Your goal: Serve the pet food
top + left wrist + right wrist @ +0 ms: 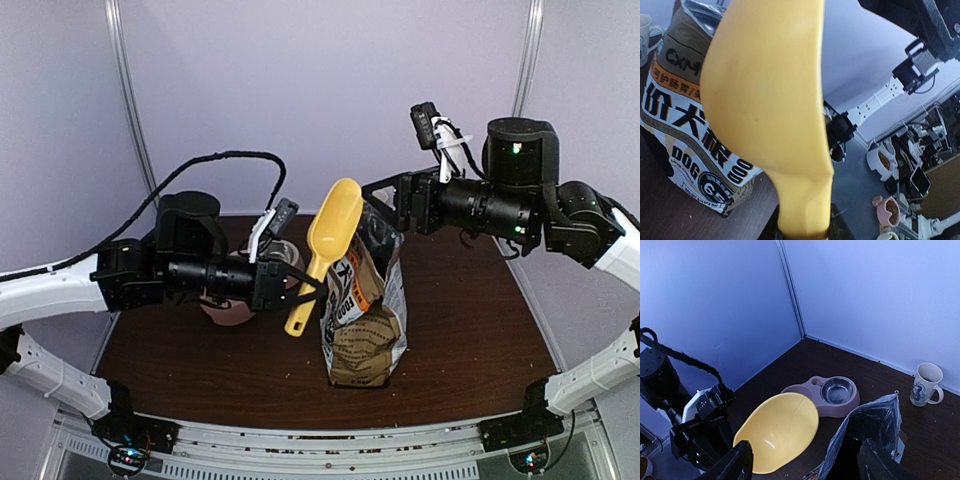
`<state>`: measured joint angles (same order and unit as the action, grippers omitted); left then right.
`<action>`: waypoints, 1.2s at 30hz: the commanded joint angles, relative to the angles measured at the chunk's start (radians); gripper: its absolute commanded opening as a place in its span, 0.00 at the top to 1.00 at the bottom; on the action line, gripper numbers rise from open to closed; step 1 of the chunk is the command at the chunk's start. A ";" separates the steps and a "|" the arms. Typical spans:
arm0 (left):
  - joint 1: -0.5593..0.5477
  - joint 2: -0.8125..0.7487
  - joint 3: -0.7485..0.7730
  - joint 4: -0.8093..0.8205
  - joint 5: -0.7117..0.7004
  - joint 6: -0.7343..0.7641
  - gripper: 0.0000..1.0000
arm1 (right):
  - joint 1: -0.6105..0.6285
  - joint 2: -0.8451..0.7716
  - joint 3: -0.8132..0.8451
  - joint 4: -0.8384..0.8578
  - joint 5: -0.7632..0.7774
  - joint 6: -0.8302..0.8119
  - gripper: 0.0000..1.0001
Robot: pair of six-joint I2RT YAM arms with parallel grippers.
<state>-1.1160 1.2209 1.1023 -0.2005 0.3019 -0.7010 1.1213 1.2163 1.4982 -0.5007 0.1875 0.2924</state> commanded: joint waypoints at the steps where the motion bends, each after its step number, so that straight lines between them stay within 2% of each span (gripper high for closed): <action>1: 0.001 0.009 0.093 -0.226 0.204 0.201 0.95 | -0.008 -0.015 0.067 -0.252 -0.176 -0.084 0.27; 3: 0.001 0.007 0.102 -0.271 0.267 0.245 0.95 | -0.018 -0.026 0.064 -0.277 -0.277 -0.088 0.28; 6: 0.001 0.004 0.094 -0.280 0.366 0.271 0.95 | -0.035 -0.033 0.051 -0.315 -0.350 -0.085 0.31; 9: 0.001 0.014 0.096 -0.319 0.411 0.292 0.95 | -0.046 -0.037 0.034 -0.329 -0.398 -0.077 0.39; 17: 0.001 0.012 0.104 -0.371 0.406 0.313 0.96 | -0.048 -0.017 0.031 -0.369 -0.475 -0.087 0.56; 23: 0.001 0.018 0.114 -0.398 0.389 0.325 0.99 | -0.047 -0.005 0.028 -0.367 -0.523 -0.090 0.62; 36: 0.001 0.037 0.125 -0.404 0.406 0.336 0.99 | -0.047 0.014 0.010 -0.335 -0.509 -0.084 0.74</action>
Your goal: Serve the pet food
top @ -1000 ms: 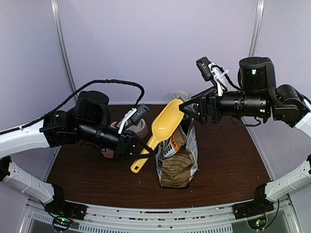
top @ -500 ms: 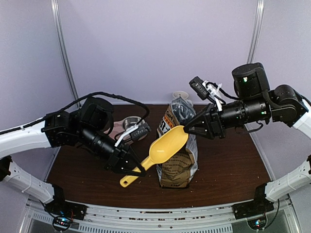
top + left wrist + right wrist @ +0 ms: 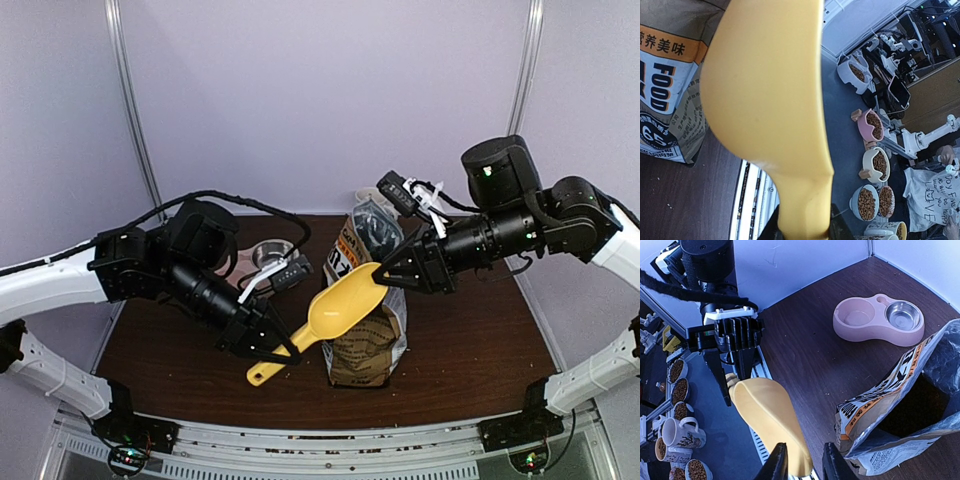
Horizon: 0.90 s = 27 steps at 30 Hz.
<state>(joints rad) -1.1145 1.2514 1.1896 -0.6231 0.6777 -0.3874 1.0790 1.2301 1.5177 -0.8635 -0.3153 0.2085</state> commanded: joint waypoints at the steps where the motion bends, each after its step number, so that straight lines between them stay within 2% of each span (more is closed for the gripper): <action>1: -0.001 0.008 0.038 0.018 0.031 0.024 0.99 | -0.006 -0.001 -0.011 0.031 -0.008 0.001 0.76; 10: -0.001 0.018 0.041 0.018 0.031 0.031 0.98 | -0.005 -0.002 -0.028 0.028 -0.022 -0.007 0.94; 12: -0.001 0.017 0.043 0.018 0.022 0.031 0.95 | -0.004 -0.006 -0.030 0.029 -0.024 -0.009 0.97; 15: 0.001 0.010 0.042 0.018 -0.017 0.034 0.73 | -0.007 -0.016 -0.030 0.037 -0.005 -0.004 1.00; 16: 0.006 0.004 0.034 0.030 -0.031 0.034 0.57 | -0.006 -0.021 -0.032 0.041 0.013 0.002 1.00; 17: 0.014 -0.005 0.018 0.047 -0.040 0.031 0.48 | -0.010 -0.028 -0.036 0.050 0.028 0.009 1.00; 19: 0.041 -0.035 -0.030 0.105 -0.068 0.015 0.23 | -0.021 -0.047 -0.050 0.077 0.051 0.027 1.00; 21: 0.078 -0.078 -0.084 0.188 -0.085 -0.014 0.16 | -0.043 -0.071 -0.074 0.117 0.065 0.054 1.00; 27: 0.155 -0.243 -0.231 0.507 -0.219 -0.131 0.05 | -0.139 -0.176 -0.184 0.280 0.071 0.160 1.00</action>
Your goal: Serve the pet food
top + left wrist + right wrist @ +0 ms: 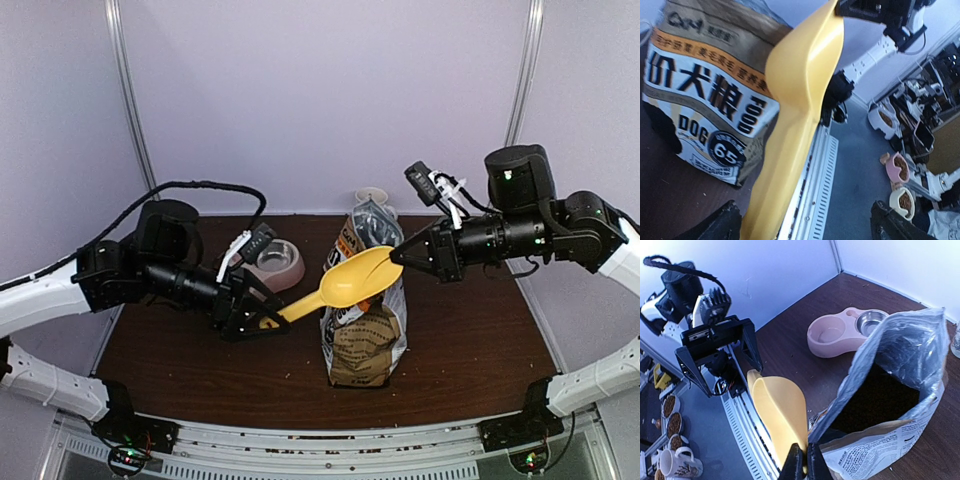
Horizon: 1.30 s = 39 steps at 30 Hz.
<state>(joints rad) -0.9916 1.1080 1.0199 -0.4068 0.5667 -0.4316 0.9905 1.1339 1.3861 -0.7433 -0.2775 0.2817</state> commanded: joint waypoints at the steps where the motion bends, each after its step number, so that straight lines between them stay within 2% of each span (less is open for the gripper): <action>1: 0.041 -0.123 -0.083 0.334 -0.125 -0.106 0.04 | -0.062 -0.099 -0.075 0.197 0.024 0.103 1.00; 6: 0.102 -0.171 -0.170 0.492 -0.161 -0.221 0.02 | -0.107 -0.170 -0.171 0.362 -0.075 0.171 1.00; 11: 0.105 -0.145 -0.143 0.520 -0.135 -0.257 0.02 | -0.110 -0.179 -0.209 0.454 -0.144 0.206 1.00; 15: 0.105 -0.138 -0.135 0.547 -0.113 -0.276 0.03 | -0.110 -0.170 -0.214 0.455 -0.152 0.209 1.00; 17: 0.105 -0.133 -0.129 0.553 -0.097 -0.282 0.09 | -0.109 -0.168 -0.217 0.454 -0.148 0.209 1.00; 21: 0.105 -0.112 -0.112 0.552 -0.054 -0.280 0.28 | -0.110 -0.158 -0.217 0.457 -0.159 0.211 1.00; 27: 0.105 -0.081 -0.097 0.585 0.004 -0.291 0.42 | -0.110 -0.148 -0.214 0.470 -0.164 0.215 1.00; 34: 0.105 -0.074 -0.102 0.606 0.009 -0.297 0.45 | -0.110 -0.145 -0.223 0.472 -0.162 0.217 1.00; 39: 0.105 -0.068 -0.103 0.606 0.004 -0.300 0.39 | -0.109 -0.143 -0.230 0.475 -0.160 0.222 1.00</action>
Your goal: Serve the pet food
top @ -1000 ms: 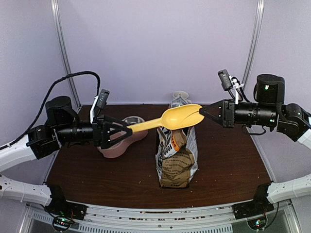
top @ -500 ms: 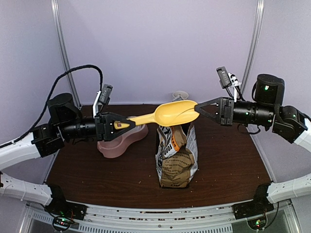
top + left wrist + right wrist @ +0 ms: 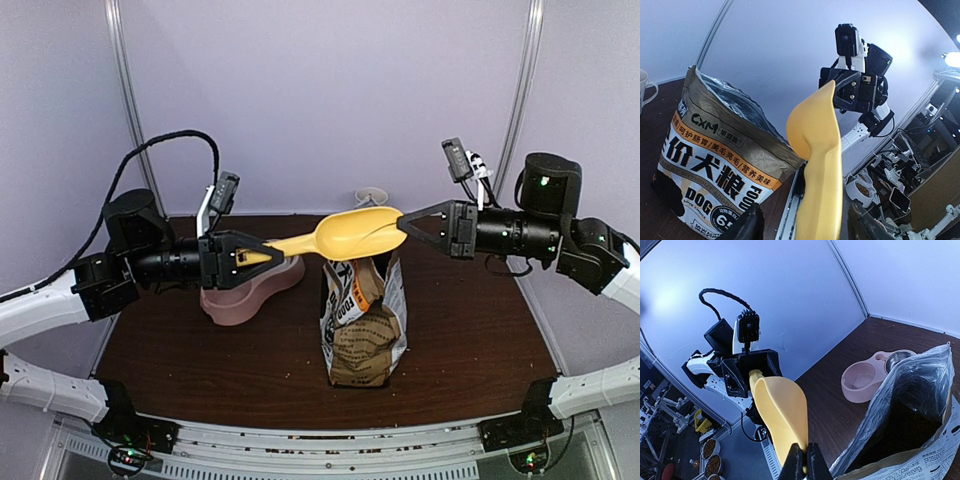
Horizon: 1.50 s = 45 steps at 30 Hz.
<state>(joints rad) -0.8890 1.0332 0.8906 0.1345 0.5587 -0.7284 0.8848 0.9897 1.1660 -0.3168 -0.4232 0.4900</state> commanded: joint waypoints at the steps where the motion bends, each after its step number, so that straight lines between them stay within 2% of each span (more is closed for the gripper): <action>1: 0.002 0.009 0.027 0.065 0.014 -0.004 0.38 | -0.003 0.002 -0.010 0.049 -0.015 0.014 1.00; 6: 0.001 0.014 0.029 0.073 0.019 -0.007 0.38 | -0.004 0.007 -0.014 0.049 -0.005 0.016 1.00; 13: 0.001 0.019 0.029 0.087 0.027 -0.012 0.54 | -0.004 0.008 -0.015 0.046 0.012 0.018 1.00; 17: 0.001 0.024 0.031 0.096 0.034 -0.020 0.59 | -0.004 0.006 -0.017 0.043 0.018 0.015 1.00; 20: 0.001 0.029 0.033 0.101 0.039 -0.025 0.59 | -0.003 0.003 -0.019 0.043 0.029 0.019 1.00; 24: -0.001 0.033 0.034 0.107 0.046 -0.031 0.50 | -0.004 -0.005 -0.029 0.058 0.036 0.027 1.00; 28: -0.002 0.036 0.033 0.114 0.046 -0.035 0.49 | -0.003 -0.003 -0.031 0.056 0.041 0.031 1.00; 40: -0.003 0.046 0.035 0.126 0.031 -0.045 0.71 | -0.004 -0.001 -0.033 0.041 0.057 0.022 1.00; 43: -0.003 0.015 0.006 0.122 -0.051 -0.058 0.79 | -0.003 -0.011 -0.015 -0.011 0.109 -0.002 0.77; 45: -0.002 -0.011 -0.008 0.112 -0.105 -0.065 0.83 | -0.003 -0.020 0.003 -0.055 0.159 -0.025 0.68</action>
<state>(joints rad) -0.8974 1.0710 0.8921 0.2085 0.5720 -0.7811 0.8848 0.9993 1.1385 -0.3107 -0.3595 0.4980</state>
